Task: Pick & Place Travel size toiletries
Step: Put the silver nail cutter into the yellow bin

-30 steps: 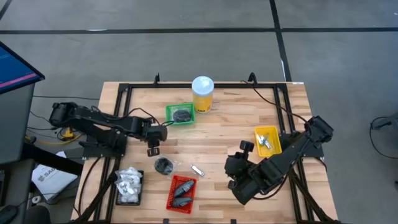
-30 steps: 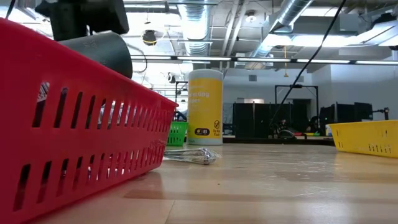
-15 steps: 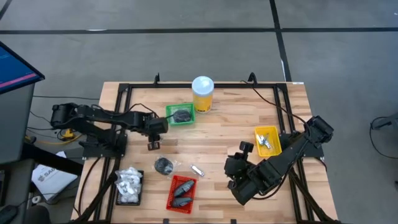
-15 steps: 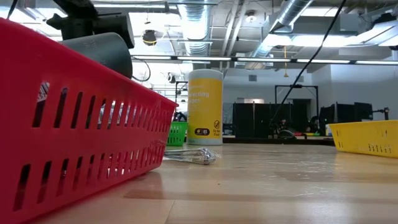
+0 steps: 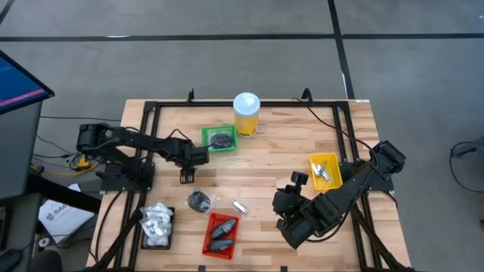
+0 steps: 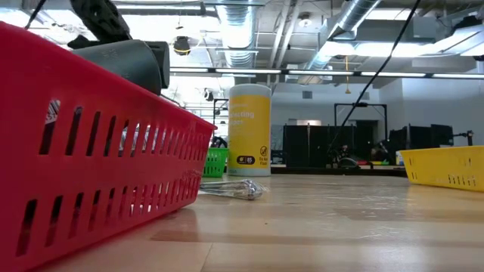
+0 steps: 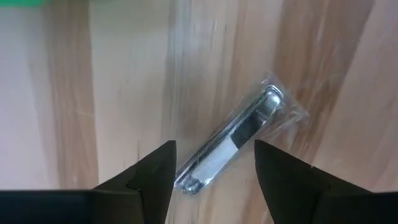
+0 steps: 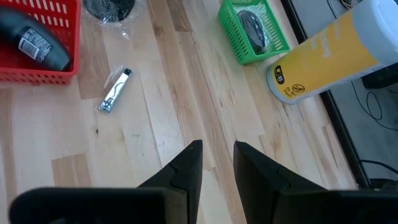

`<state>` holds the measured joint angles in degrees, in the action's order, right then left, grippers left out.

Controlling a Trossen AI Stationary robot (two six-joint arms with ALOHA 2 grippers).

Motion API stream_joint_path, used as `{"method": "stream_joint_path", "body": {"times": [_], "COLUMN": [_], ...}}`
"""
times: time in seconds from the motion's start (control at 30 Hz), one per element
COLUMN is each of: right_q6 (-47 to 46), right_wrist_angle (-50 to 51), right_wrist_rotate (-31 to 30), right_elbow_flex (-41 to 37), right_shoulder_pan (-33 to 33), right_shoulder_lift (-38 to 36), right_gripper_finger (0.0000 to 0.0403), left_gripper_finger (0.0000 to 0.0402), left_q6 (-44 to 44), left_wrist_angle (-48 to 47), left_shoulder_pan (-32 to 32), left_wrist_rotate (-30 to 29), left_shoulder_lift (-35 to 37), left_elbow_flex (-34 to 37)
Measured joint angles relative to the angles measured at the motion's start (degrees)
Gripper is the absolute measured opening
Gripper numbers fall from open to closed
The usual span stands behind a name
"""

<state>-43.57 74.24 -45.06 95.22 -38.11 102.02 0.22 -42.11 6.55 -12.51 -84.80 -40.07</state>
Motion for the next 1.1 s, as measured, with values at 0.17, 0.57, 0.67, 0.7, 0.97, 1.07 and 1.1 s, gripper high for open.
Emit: {"method": "stream_joint_path", "body": {"times": [0.17,0.57,0.67,0.7,0.97,1.07,1.1], "right_q6": [0.00,0.00,0.00,0.00,0.00,0.00,0.00], "right_wrist_angle": [0.04,0.04,0.04,0.02,0.04,0.03,0.03], "right_wrist_rotate": [0.00,0.00,0.00,0.00,0.00,0.00,0.00], "right_elbow_flex": [0.02,0.04,0.04,0.04,0.04,0.04,0.04], "right_shoulder_pan": [-0.02,-0.02,-0.02,-0.02,-0.02,-0.02,-0.02], "right_shoulder_lift": [0.00,0.00,0.00,0.00,0.00,0.00,0.00], "right_gripper_finger": [0.0082,0.0082,0.0082,0.0082,0.0082,0.0082,0.0082], "left_gripper_finger": [0.0205,0.0062,0.0025,0.0025,0.0027,0.0027,0.0027], "left_q6": [1.05,0.71,0.28,-0.31,-3.58,-4.39,-4.92], "left_wrist_angle": [-0.08,0.15,0.17,0.17,0.14,0.14,0.15], "left_shoulder_pan": [-0.02,-0.04,-0.04,-0.04,-0.57,-1.47,-1.82], "left_wrist_rotate": [0.17,0.17,0.07,0.16,2.02,2.08,2.08], "left_shoulder_lift": [-2.50,-1.92,-1.64,-1.64,-1.57,-1.57,-1.56], "left_elbow_flex": [-0.27,0.11,0.11,0.11,0.07,0.07,0.07]}}
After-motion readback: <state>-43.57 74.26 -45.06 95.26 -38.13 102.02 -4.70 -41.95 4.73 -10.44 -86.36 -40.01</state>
